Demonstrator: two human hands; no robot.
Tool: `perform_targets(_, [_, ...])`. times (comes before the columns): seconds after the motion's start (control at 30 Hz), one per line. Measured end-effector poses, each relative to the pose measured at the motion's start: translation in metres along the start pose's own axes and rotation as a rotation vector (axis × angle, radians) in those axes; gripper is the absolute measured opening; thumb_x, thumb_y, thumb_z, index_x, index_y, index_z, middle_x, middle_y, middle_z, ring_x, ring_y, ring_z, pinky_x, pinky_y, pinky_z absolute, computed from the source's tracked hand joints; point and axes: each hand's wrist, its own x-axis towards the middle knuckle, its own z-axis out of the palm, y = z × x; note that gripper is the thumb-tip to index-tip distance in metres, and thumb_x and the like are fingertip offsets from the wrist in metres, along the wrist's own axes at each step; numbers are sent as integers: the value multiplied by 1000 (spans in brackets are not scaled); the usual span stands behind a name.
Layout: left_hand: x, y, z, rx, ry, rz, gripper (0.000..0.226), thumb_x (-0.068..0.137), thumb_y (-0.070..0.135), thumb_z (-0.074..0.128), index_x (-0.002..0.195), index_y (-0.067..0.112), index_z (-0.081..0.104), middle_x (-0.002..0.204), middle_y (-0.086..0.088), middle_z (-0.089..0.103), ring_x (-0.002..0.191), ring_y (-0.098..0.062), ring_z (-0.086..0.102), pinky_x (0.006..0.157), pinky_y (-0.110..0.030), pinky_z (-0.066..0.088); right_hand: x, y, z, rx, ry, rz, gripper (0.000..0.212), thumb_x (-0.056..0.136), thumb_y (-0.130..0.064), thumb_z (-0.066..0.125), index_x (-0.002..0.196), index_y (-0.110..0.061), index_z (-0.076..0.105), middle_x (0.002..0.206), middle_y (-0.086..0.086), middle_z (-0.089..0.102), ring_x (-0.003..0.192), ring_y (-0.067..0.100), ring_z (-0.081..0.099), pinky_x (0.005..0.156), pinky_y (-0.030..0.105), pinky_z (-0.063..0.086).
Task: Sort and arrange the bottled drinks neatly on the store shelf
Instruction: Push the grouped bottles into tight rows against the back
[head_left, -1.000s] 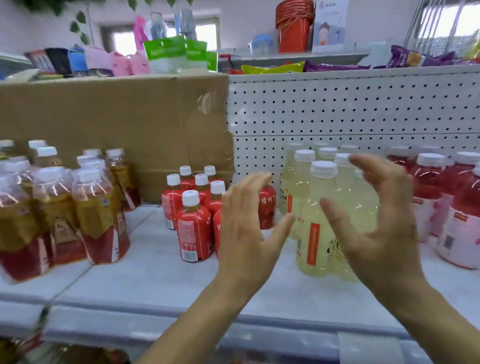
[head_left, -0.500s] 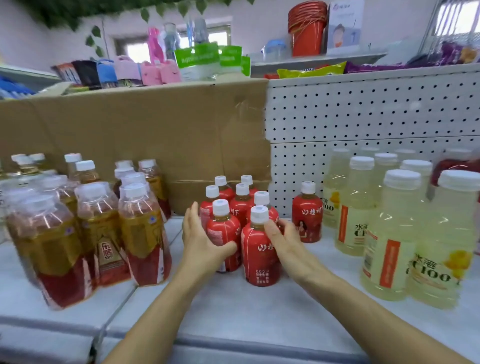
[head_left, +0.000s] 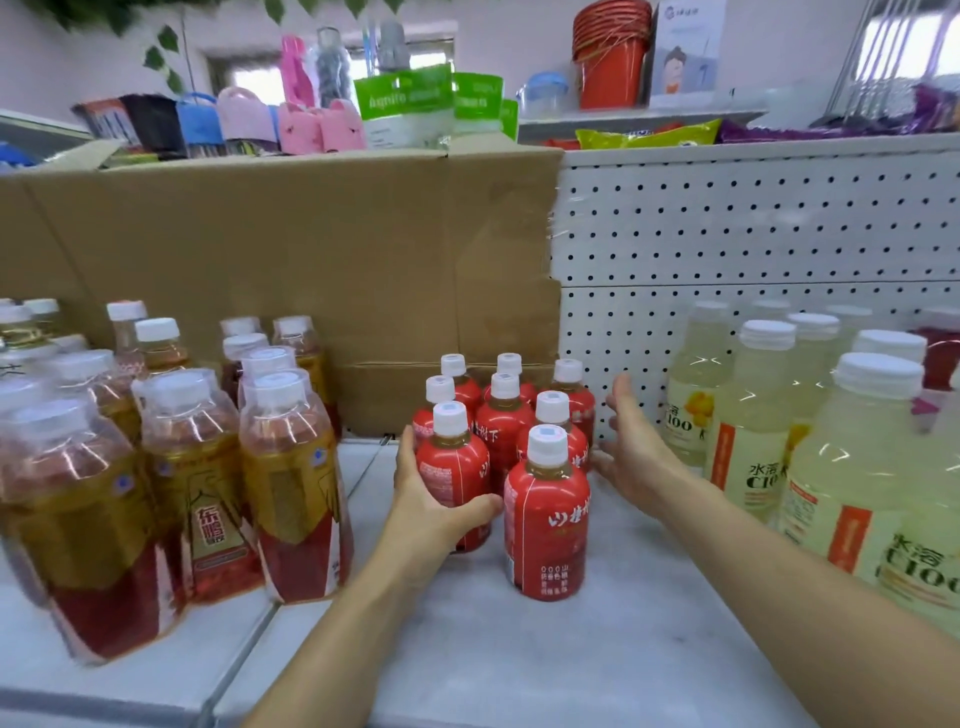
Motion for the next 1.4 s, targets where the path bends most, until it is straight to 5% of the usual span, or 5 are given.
perform_targets(0.2, [1,-3,-4,-1,-55,-63,128,58,9,93,151,46,15,138,6,50,115,-13,59,79,-26,52,-45,0,-14,-210,-235,-91,75,80,-72,51,146,-47,27,157,-14,30,131,4,43,113,47,33])
perform_targets(0.4, [18,5,-13,88,-103,-128,137,47,16,94,149,48,8,139,3,49,122,-19,55,104,-51,46,-66,24,-3,-537,-386,-201,147,45,-43,93,150,-51,-9,149,-15,39,121,0,55,102,31,48])
perform_targets(1.0, [-58,49,-19,264,-24,56,79,89,20,73,144,42,20,109,41,36,87,34,38,72,5,32,-102,20,23,-703,92,-575,76,87,-27,72,149,-26,29,146,-6,32,136,11,28,111,32,26])
perform_targets(1.1, [-85,50,-29,384,73,169,88,88,32,73,155,32,16,148,28,33,137,8,31,111,-17,27,-115,22,42,-625,98,-762,67,88,-26,70,145,-23,35,147,-3,34,138,12,28,116,39,29])
perform_targets(1.4, [-125,42,-107,599,516,519,71,84,21,77,144,24,40,142,10,43,135,-5,38,113,-34,38,-124,37,124,-549,-393,-512,99,80,-42,78,155,-31,15,161,-8,20,145,9,25,117,34,28])
